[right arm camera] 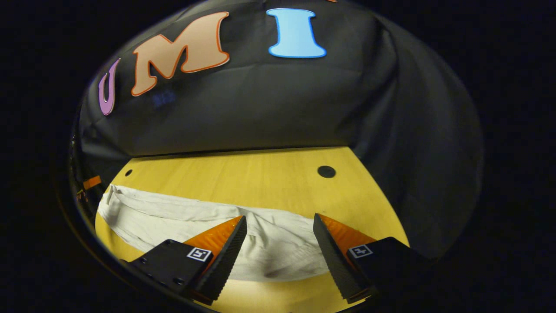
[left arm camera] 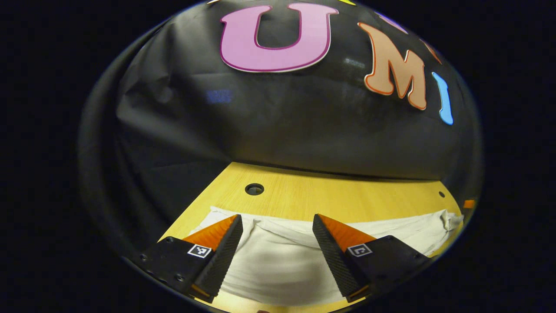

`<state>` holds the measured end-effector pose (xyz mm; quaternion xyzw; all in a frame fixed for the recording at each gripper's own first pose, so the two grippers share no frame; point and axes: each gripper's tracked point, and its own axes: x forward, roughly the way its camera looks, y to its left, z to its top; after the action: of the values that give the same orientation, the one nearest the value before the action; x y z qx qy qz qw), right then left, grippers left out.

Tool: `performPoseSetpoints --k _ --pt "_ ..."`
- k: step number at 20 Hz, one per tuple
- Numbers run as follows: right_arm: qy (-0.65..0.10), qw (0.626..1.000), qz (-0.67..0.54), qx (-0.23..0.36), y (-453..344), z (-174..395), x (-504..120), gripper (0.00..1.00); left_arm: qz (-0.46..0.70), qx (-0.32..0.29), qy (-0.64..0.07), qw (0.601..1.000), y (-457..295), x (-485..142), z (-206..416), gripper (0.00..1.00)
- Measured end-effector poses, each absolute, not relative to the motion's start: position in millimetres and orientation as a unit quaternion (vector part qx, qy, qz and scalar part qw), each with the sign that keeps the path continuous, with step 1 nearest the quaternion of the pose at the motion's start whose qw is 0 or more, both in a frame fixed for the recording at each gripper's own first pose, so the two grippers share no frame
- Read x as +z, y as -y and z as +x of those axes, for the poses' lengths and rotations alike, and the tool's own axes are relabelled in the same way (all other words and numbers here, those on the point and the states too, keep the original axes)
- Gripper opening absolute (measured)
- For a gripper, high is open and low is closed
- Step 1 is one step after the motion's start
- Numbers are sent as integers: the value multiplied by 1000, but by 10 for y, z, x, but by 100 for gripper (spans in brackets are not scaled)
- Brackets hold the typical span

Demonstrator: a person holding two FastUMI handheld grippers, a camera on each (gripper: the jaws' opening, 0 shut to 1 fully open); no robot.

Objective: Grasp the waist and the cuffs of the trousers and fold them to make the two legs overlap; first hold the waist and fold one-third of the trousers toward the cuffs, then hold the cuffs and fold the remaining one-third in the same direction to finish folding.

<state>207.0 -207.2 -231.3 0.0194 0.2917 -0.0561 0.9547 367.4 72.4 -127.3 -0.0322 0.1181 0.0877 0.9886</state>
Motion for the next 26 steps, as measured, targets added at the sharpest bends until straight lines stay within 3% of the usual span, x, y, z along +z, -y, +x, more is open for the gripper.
performPoseSetpoints --k 8,9,12,14,15,21,22,23,25,26 --pt "-334 935 62 -102 2618 1437 -2729 98 -15 61 -109 992 -691 -1236 3654 95" --pt "-337 933 73 -102 2625 1433 -2780 94 -11 62 -109 992 -705 -1238 3650 95" --pt "-344 928 94 -105 2640 1446 -2960 98 -3 69 -117 991 -696 -1210 3620 95" --pt "-346 926 111 -104 2615 1475 -3077 92 -14 65 -113 991 -642 -1188 3583 95" --pt "-349 924 119 -104 2606 1496 -3131 96 -19 64 -109 992 -614 -1179 3595 95" --pt "-348 917 165 -102 2560 1663 -3306 97 -13 78 -105 991 -611 -1146 3592 95" --pt "-348 916 172 -103 2550 1668 -3318 96 -14 82 -104 991 -618 -1144 3596 95" --pt "-349 914 182 -102 2532 1684 -3333 84 -16 86 -104 991 -616 -1147 3602 95" --pt "-352 910 190 -111 2549 1703 -3390 73 -19 91 -104 990 -616 -1143 3602 95" --pt "-354 907 199 -113 2550 1708 -3398 72 -19 94 -103 990 -617 -1133 3611 95"
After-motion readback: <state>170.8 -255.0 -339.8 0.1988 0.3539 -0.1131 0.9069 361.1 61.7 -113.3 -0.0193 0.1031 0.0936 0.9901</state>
